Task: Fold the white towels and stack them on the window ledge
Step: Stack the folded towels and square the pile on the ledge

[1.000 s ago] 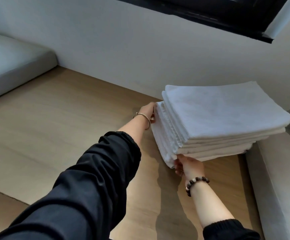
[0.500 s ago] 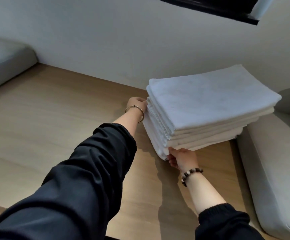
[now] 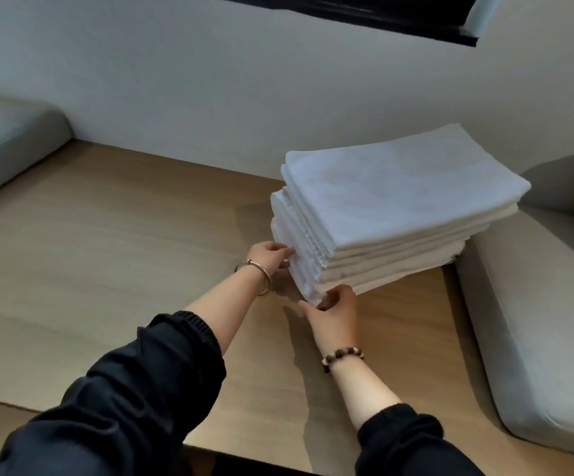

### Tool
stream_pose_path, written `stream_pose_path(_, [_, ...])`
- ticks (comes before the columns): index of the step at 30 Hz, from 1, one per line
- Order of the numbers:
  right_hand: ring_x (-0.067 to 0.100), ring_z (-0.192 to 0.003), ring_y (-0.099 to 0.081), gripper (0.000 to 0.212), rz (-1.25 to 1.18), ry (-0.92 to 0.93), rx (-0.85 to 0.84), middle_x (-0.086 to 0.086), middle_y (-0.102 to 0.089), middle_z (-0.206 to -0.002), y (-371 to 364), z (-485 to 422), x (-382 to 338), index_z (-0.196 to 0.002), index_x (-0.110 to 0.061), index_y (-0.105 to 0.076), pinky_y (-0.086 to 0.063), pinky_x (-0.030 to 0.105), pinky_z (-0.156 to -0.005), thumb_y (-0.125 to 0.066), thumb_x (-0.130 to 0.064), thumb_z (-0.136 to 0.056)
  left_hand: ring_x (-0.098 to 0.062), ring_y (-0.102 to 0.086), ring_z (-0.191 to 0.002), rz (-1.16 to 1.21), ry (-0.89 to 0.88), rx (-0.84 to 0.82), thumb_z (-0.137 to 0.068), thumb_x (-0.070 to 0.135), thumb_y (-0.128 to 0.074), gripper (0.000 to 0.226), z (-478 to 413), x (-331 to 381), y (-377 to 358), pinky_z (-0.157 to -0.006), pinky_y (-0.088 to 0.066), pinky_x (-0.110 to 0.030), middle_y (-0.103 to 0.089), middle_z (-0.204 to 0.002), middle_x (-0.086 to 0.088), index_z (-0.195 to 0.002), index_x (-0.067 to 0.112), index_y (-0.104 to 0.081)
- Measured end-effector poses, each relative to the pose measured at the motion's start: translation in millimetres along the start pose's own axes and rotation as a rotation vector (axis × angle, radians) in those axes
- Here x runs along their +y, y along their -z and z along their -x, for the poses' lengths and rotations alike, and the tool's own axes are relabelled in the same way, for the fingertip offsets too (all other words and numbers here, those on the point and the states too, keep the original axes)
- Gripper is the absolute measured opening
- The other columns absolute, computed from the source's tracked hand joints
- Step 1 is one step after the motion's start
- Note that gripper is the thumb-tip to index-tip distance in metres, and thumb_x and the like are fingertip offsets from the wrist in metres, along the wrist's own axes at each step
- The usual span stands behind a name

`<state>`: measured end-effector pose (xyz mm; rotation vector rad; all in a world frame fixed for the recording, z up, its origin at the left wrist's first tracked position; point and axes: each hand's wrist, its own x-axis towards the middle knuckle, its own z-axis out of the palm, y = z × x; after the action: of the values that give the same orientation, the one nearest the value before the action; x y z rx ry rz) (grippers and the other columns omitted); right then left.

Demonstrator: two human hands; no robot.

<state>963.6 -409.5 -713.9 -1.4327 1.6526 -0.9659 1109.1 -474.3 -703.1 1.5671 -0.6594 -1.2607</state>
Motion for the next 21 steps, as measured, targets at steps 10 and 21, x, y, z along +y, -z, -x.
stream_pose_path(10, [0.021, -0.073, -0.059, 0.020, 0.031, -0.076, 0.235, 0.001, -0.058, -0.080, -28, -4, 5, -0.078, -0.019, -0.052, -0.050, 0.033, -0.061, -0.066, -0.032, -0.073, -0.023, -0.059, -0.068, 0.130, 0.178, 0.126, -0.085, 0.015, -0.067, 0.020, -15, 7, -17, -0.049, -0.049, -0.029, -0.063, -0.087, -0.013, -0.100, 0.001, -0.064])
stream_pose_path(21, [0.020, -0.061, -0.051, 0.015, 0.177, 0.080, 0.121, 0.005, -0.053, -0.063, -12, -11, 12, -0.068, -0.009, -0.047, -0.038, 0.026, -0.055, -0.059, -0.014, -0.076, -0.026, -0.057, -0.070, 0.263, 0.192, 0.238, -0.081, 0.012, -0.068, 0.016, -20, 0, -25, -0.082, -0.057, -0.045, -0.062, -0.085, -0.012, -0.068, 0.010, -0.058])
